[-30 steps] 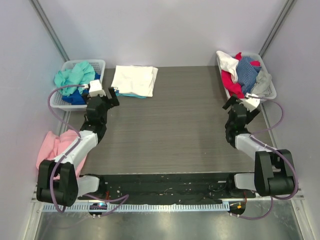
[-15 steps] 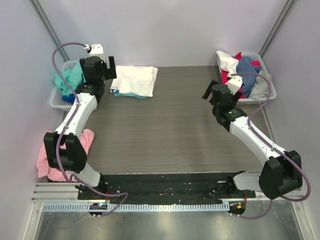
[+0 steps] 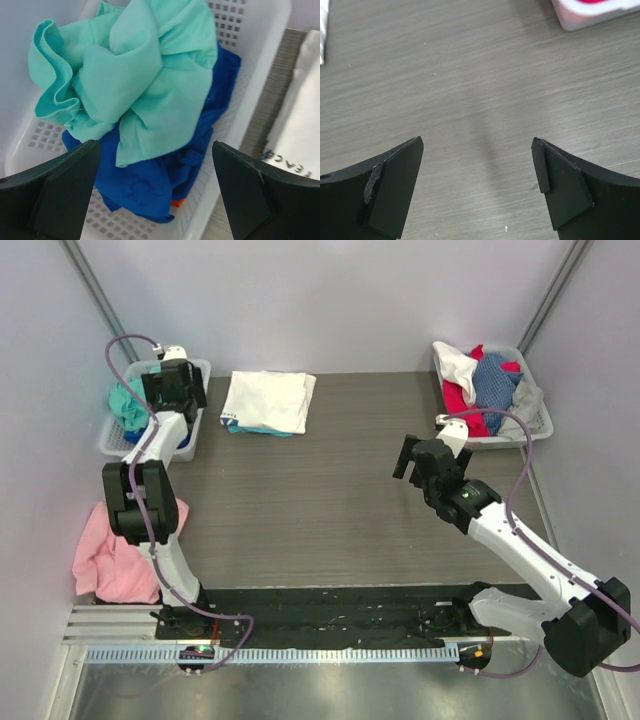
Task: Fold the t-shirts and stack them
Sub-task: Grab the tshirt from the pile
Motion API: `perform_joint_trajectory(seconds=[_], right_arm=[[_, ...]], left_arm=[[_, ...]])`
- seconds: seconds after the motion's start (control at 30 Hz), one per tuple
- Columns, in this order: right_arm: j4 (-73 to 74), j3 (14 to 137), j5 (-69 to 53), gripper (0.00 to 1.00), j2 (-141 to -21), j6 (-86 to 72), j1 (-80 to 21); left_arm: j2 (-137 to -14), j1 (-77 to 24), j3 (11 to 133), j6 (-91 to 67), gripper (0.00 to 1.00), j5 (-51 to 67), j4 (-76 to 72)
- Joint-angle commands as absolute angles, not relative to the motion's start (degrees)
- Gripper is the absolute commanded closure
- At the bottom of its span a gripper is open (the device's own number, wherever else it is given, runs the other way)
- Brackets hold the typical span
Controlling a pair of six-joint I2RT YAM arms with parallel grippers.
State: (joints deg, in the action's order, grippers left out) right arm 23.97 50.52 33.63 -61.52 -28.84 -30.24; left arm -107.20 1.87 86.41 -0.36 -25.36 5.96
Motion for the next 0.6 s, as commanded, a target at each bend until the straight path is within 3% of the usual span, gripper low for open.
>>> perform_joint_trajectory(seconds=[0.0,0.57], right_arm=[[25.23,49.66,31.55,0.00,-61.00,-29.62,-30.76],[20.74,51.94,27.77,0.00,-69.43,-26.81,-30.85]], left_arm=[[-110.21,3.87,89.56,0.79,0.00,-26.19,0.36],[-116.99,8.88,94.13,0.35,0.00,-27.51,-5.00]])
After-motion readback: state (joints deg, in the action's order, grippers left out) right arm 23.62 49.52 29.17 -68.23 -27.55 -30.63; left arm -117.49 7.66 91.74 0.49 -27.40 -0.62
